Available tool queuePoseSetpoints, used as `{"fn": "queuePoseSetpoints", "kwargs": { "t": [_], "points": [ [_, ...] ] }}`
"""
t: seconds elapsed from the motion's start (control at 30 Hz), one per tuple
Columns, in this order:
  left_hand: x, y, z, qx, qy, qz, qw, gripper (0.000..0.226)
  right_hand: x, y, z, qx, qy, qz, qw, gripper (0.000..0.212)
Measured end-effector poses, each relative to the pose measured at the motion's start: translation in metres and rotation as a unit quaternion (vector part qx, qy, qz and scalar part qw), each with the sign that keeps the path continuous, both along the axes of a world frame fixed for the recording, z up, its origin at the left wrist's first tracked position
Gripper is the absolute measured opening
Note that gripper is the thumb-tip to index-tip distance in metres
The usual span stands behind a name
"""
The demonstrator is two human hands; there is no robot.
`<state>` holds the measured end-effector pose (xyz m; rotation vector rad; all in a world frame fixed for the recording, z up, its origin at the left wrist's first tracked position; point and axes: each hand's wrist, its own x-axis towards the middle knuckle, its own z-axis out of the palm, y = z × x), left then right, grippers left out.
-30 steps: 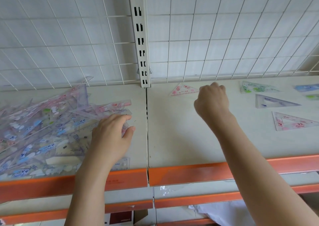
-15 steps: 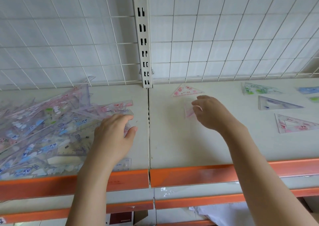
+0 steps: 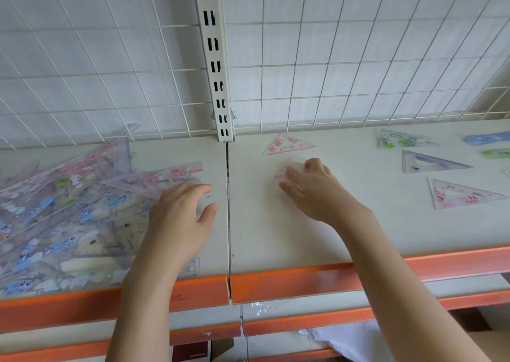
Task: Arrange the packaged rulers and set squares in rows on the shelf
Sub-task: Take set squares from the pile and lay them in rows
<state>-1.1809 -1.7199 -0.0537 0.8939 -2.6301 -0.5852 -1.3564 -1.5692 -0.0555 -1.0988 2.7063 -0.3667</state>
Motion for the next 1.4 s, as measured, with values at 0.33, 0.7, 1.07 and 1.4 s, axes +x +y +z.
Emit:
{"fn": "queuePoseSetpoints", "kwargs": {
  "t": [0.33, 0.7, 1.07, 1.4],
  "points": [
    [0.013, -0.008, 0.007, -0.001, 0.005, 0.035, 0.999, 0.035, 0.008, -0.012, 0.007, -0.097, 0.061, -0.002, 0.993, 0.044],
    [0.061, -0.029, 0.017, -0.020, -0.014, 0.120, 0.992, 0.038, 0.064, -0.091, 0.025, -0.084, -0.053, 0.207, 0.973, 0.037],
    [0.099, -0.020, 0.011, 0.018, 0.008, 0.164, 0.986, 0.039, 0.078, -0.133, 0.021, -0.009, -0.058, 0.140, 0.988, 0.053],
    [0.094, -0.017, 0.014, -0.001, 0.005, 0.149, 0.989, 0.039, 0.076, -0.118, 0.026, 0.001, -0.132, 0.122, 0.984, 0.048]
  ]
}}
